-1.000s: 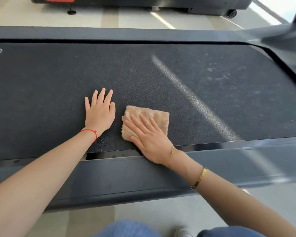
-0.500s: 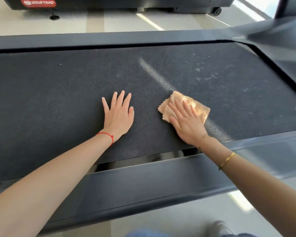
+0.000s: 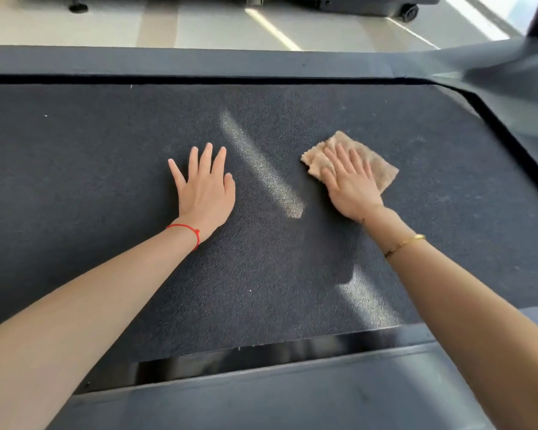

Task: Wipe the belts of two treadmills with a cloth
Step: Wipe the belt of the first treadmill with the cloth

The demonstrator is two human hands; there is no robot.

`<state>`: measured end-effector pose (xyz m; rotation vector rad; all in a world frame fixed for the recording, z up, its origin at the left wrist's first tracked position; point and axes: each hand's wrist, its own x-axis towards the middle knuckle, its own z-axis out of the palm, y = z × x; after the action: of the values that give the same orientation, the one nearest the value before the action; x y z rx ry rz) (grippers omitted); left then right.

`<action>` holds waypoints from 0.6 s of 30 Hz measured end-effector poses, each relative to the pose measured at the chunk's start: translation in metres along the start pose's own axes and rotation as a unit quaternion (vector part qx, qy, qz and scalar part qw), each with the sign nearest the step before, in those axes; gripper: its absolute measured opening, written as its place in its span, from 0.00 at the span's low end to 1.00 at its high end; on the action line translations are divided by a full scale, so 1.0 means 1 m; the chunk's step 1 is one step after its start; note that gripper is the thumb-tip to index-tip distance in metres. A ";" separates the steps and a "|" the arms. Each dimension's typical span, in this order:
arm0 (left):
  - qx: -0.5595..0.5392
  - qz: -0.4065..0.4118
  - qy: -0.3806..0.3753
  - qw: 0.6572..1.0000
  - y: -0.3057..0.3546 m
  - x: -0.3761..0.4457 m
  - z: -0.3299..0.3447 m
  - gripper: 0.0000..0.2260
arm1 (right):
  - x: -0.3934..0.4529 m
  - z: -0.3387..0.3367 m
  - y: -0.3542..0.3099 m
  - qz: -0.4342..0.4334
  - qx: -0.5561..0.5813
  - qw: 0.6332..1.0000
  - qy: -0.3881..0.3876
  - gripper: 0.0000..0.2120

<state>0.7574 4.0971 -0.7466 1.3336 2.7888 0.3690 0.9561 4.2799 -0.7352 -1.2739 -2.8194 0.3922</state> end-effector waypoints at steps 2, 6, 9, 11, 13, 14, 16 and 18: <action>-0.002 -0.016 -0.004 1.000 0.003 0.004 0.003 0.25 | 0.018 0.005 -0.023 -0.022 -0.002 1.000 0.006 0.25; 0.004 -0.030 0.004 1.000 0.003 0.004 0.009 0.25 | 0.029 0.014 -0.069 -0.169 -0.010 0.985 -0.030 0.26; 0.010 -0.036 0.001 0.999 0.003 0.004 0.011 0.26 | 0.037 0.013 -0.059 -0.238 -0.024 0.970 -0.046 0.26; 0.013 -0.039 -0.001 0.999 0.004 0.004 0.011 0.26 | 0.057 0.006 -0.036 -0.207 -0.028 0.978 -0.023 0.25; 0.015 -0.039 0.001 0.999 0.006 0.004 0.011 0.26 | 0.087 -0.004 -0.011 -0.121 -0.022 0.992 -0.004 0.25; 0.017 -0.040 0.000 0.999 0.007 0.005 0.011 0.26 | 0.101 -0.008 -0.005 -0.076 -0.017 0.997 -0.003 0.25; 0.026 -0.041 -0.003 0.999 0.007 0.006 0.011 0.26 | 0.124 -0.010 -0.012 -0.021 -0.009 1.000 0.000 0.26; 0.037 -0.040 -0.010 0.998 0.006 0.007 0.010 0.26 | 0.136 -0.002 -0.045 -0.042 -0.018 0.999 -0.002 0.26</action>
<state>0.7594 4.1080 -0.7547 1.2270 2.8537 0.2507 0.8329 4.3522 -0.7333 -1.1566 -2.8845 0.3430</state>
